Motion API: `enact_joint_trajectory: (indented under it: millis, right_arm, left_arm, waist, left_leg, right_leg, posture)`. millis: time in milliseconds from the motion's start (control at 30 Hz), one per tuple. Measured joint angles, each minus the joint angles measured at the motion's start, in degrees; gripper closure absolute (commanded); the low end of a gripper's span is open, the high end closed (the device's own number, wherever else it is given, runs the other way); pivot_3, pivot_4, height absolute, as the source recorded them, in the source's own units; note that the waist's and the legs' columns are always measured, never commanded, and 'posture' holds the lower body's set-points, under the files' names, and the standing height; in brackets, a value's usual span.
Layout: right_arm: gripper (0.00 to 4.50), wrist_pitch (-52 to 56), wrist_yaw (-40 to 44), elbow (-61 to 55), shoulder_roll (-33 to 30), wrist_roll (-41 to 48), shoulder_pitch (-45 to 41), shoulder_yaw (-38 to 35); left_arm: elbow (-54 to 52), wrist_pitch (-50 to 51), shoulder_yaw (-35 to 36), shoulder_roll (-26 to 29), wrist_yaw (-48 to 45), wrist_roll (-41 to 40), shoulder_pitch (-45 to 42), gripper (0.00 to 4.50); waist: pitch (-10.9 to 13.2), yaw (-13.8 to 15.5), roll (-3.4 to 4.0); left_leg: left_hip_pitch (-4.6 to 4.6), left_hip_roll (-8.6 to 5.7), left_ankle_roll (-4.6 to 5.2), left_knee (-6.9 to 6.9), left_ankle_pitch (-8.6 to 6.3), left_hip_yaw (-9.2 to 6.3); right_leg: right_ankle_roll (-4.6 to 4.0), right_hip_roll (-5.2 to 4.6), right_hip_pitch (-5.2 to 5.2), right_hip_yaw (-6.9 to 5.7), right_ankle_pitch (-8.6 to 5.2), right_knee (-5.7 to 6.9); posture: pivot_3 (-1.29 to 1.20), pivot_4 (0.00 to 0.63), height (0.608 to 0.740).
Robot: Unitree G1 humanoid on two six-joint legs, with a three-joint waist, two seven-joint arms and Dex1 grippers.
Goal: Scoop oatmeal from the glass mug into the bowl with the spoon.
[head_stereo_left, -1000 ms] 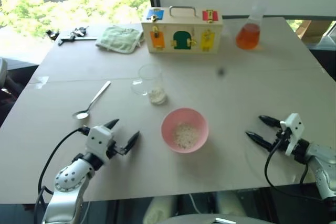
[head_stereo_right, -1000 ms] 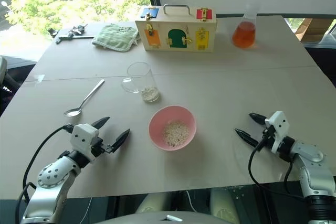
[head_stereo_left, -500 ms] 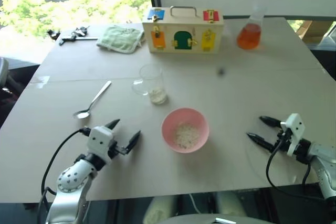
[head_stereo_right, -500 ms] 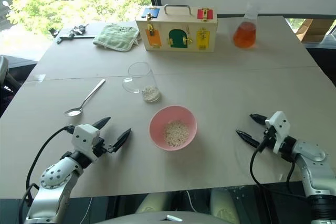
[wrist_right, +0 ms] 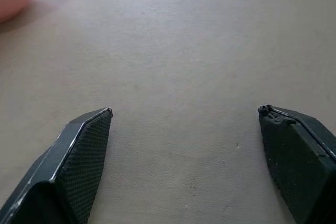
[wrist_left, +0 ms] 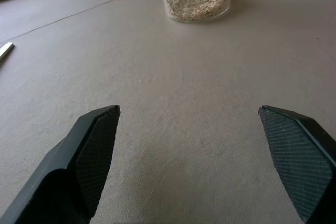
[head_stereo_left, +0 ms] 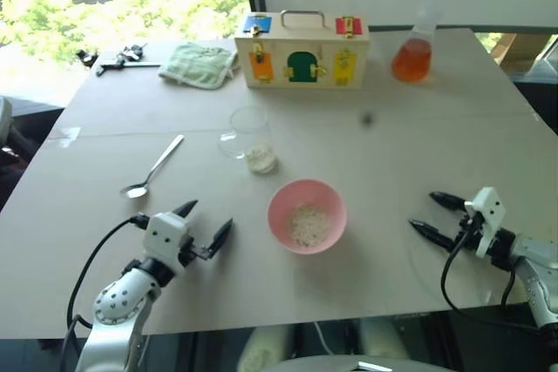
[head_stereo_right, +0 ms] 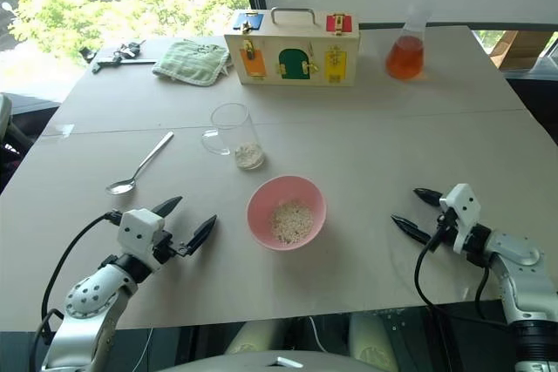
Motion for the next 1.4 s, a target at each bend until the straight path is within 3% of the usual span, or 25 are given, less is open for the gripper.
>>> enact_joint_trajectory:
  millis: [233,333,533,700,833,967,1400]
  right_arm:
    - [0.00,0.1,0.4,1.0,0.0,-0.2,-1.1,0.0]
    - [0.00,6.1,1.5,-2.7,0.0,4.2,-0.6,0.0]
    - [0.00,22.4,0.5,-23.2,-5.2,17.0,1.0,-0.6]
    - [0.00,34.1,-8.2,-39.1,-6.7,28.6,-11.6,0.0]
    - [0.00,40.1,-14.8,-45.2,-6.8,29.7,-17.1,5.4]
    - [0.00,45.0,-20.0,-48.4,-6.9,30.3,-21.4,8.8]
    - [0.00,41.3,-19.1,-48.8,-7.5,22.4,-19.7,11.7]
  left_arm:
    - [-0.2,0.6,0.1,-1.2,1.2,-0.2,-0.3,0.03]
    - [-0.6,4.1,1.6,-3.8,3.4,-3.5,-1.3,0.03]
    - [-0.9,6.0,9.1,-3.3,7.4,-6.8,-4.2,0.03]
    - [1.8,8.9,11.5,3.1,6.9,-6.6,-10.4,0.03]
    - [8.1,11.9,11.4,8.2,5.4,-5.4,-14.5,0.03]
    - [15.3,13.5,10.9,13.0,3.6,-3.3,-19.7,0.03]
    - [35.6,12.0,4.5,18.4,-3.7,2.4,-33.5,0.03]
  waist:
    - [0.0,0.0,0.00]
    - [0.1,0.0,-0.05]
    - [0.1,-0.1,-0.07]
    - [0.3,0.1,-0.29]
    - [0.3,0.1,-0.39]
    - [0.3,-0.1,-0.49]
    - [0.3,-0.1,-0.58]
  left_leg:
    - [0.01,0.00,-0.01,0.03,0.01,0.00]
    - [-0.04,0.01,-0.01,0.10,0.01,-0.04]
    - [-1.04,0.01,-0.25,0.61,0.16,-0.10]
    - [-1.06,-0.01,-0.05,0.81,0.03,-0.17]
    - [-1.18,-0.10,-0.26,0.82,0.15,-0.27]
    - [-1.83,-0.19,-0.29,1.04,0.18,-0.25]
    - [-1.84,-0.23,-0.41,1.12,0.26,-0.24]
  right_leg:
    - [0.00,0.00,0.00,-0.01,0.00,0.05]
    - [0.00,0.02,-0.03,-0.05,0.00,0.11]
    - [0.03,0.07,-0.96,-0.12,0.03,0.43]
    - [0.02,0.07,-0.94,-0.21,0.04,0.56]
    - [0.01,0.03,-0.99,-0.31,0.04,0.48]
    - [0.02,-0.01,-1.68,-0.25,0.05,0.81]
    - [0.01,-0.04,-1.84,-0.24,0.05,1.23]
  posture:
    - [0.00,0.150,0.740]
    - [0.00,0.150,0.740]
    - [0.00,0.150,0.740]
    - [0.00,0.150,0.740]
    - [0.00,0.150,0.740]
    - [0.00,0.150,0.740]
    - [0.00,0.150,0.740]
